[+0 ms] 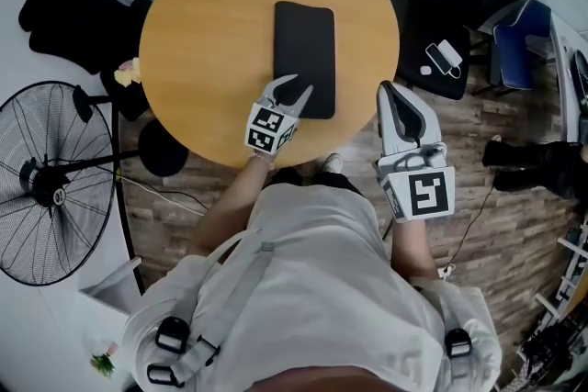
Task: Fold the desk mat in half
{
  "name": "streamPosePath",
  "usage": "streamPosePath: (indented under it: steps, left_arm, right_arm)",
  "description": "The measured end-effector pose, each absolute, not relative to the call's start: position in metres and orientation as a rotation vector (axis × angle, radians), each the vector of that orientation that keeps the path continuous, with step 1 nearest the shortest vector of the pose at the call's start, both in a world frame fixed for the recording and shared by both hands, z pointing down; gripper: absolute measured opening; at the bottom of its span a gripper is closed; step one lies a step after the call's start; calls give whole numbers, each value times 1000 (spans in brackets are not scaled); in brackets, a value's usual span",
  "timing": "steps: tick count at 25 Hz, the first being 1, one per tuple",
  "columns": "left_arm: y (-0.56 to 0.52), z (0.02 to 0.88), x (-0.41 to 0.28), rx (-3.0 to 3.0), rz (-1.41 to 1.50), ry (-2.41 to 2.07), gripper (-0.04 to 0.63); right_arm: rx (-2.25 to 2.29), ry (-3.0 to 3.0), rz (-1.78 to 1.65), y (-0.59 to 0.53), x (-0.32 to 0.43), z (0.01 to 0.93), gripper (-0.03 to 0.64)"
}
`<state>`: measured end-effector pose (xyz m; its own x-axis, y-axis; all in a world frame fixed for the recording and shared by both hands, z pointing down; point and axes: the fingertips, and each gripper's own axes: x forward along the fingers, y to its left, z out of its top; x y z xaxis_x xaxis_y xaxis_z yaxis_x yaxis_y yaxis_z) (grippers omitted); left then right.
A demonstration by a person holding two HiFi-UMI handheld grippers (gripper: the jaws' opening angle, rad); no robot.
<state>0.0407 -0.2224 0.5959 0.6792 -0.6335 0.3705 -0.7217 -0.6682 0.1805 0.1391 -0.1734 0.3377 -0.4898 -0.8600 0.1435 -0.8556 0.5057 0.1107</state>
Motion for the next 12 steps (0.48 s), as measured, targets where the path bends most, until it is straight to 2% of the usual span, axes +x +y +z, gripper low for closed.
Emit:
streamPosePath:
  steps: [12]
  left_arm:
    - [-226,483,-5,2653,196,-1240,120]
  right_arm:
    - [1446,-2589,-47,-184,123,336,5]
